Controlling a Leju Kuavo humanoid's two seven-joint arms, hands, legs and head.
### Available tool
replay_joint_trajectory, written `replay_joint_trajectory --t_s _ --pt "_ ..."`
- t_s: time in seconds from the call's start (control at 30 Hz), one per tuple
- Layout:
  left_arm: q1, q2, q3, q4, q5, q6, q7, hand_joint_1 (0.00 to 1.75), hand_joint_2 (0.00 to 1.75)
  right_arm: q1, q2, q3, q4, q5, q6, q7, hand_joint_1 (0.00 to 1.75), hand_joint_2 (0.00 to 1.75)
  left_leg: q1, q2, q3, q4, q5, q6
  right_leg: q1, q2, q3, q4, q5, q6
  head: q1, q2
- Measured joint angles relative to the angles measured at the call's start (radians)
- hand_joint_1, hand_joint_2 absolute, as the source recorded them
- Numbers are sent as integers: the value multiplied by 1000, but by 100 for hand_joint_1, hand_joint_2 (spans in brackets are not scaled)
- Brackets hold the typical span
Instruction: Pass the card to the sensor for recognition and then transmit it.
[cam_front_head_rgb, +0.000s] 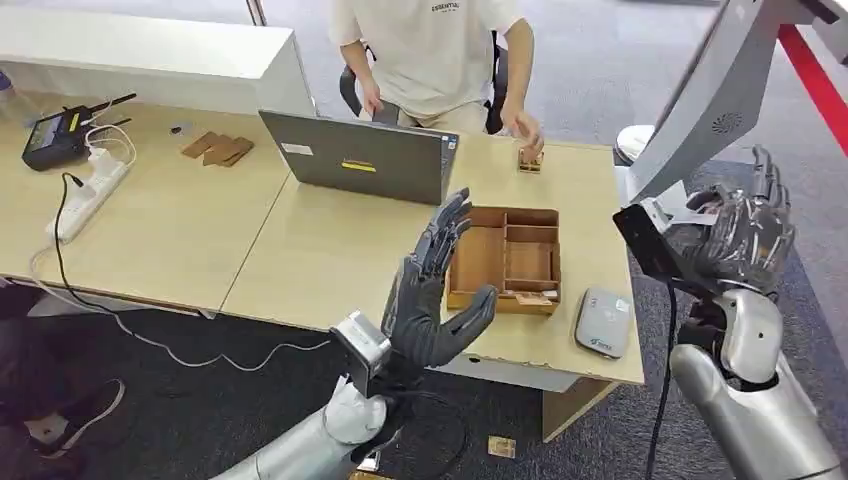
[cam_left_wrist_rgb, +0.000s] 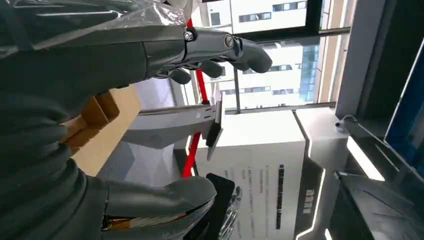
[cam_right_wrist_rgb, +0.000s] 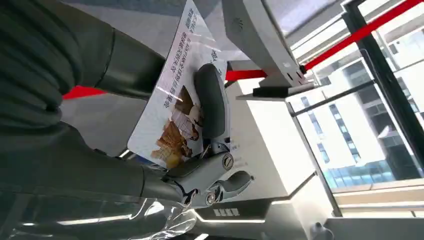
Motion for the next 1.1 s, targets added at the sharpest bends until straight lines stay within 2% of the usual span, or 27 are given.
replay_joint_trajectory --t_s 0.2,0.53,0.77,1.1 --pt "-1 -13 4 15 8 -25 -24 0 175 -92 27 20 22 4 43 -50 175 175 0 0 -1 0 0 0 0 0 0 0 0 0 0 0" --pt "-12 -33 6 48 37 -65 -64 0 175 -222 137 89 203 -49 62 -143 175 175 0 -1 -1 0 0 0 0 0 -1 0 0 0 0 0" --pt "-24 -47 6 70 51 -89 -84 0 175 -312 243 152 379 -71 97 -173 175 175 0 -1 -1 0 0 0 0 0 -1 1 0 0 0 0" --pt "-27 -51 6 82 55 -100 -85 0 175 -361 333 204 532 -70 105 -177 175 175 0 -1 -1 0 0 0 0 -1 -1 1 0 0 0 0"
